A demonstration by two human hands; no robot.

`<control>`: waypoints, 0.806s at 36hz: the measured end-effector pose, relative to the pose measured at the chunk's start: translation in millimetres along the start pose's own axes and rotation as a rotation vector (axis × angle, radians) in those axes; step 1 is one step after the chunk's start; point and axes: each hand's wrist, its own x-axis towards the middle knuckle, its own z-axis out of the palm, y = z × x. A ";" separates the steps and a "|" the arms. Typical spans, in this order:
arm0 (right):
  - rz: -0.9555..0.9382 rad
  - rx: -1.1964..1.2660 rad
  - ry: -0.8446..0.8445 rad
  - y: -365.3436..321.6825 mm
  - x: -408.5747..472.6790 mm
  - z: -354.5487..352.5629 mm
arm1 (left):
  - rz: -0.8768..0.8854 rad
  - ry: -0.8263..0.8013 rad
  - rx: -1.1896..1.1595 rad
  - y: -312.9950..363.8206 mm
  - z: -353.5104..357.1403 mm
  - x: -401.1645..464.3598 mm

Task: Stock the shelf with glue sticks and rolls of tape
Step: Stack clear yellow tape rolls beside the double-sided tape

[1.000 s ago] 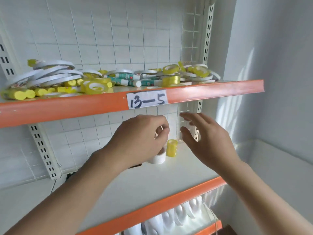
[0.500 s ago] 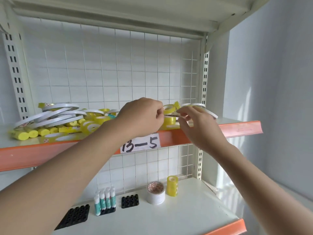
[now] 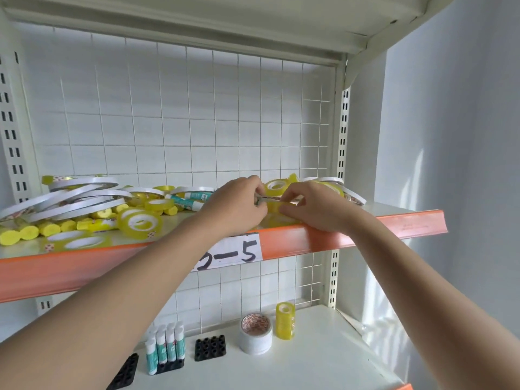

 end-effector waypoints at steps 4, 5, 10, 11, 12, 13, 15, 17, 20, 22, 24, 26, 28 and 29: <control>-0.023 0.047 0.073 -0.2 -3.7 1.1 | -0.031 -0.045 -0.107 -1.2 -0.2 1.0; -0.023 0.049 0.081 0.1 -3.8 1.4 | -0.047 -0.073 -0.136 -1.5 0.4 1.8; -0.018 0.032 0.230 3.6 -5.6 7.9 | -0.079 -0.123 -0.157 -0.6 1.7 5.5; -0.016 0.018 0.264 3.8 -5.9 10.2 | -0.078 -0.129 -0.141 0.0 2.0 6.2; -0.013 0.007 0.288 4.0 -6.1 12.2 | -0.068 -0.135 -0.112 0.6 2.4 6.8; -0.013 0.003 0.301 4.0 -6.1 13.7 | -0.053 -0.143 -0.075 1.5 2.8 7.2; -0.007 0.007 0.313 4.0 -6.2 15.1 | -0.020 -0.155 -0.031 4.1 3.5 7.2; 0.007 0.008 0.330 4.1 -6.7 15.1 | 0.001 -0.175 -0.028 5.6 3.6 7.5; 0.014 0.003 0.361 3.1 -8.1 15.7 | 0.024 -0.202 -0.016 5.4 3.1 7.7; 0.017 0.004 0.386 1.4 -9.3 16.4 | 0.038 -0.172 0.018 4.5 3.9 8.2; 0.023 0.046 0.431 -1.5 -12.1 14.7 | 0.046 -0.099 0.034 4.0 4.0 7.5; 0.047 0.194 0.480 -4.8 -16.6 10.1 | 0.068 0.011 0.075 4.3 2.1 5.1; 0.079 0.381 0.534 -7.3 -23.7 5.0 | 0.111 0.122 0.110 5.8 -2.0 -0.5; 0.081 0.465 0.568 -8.4 -29.0 3.3 | 0.136 0.176 0.099 7.1 -4.4 -5.2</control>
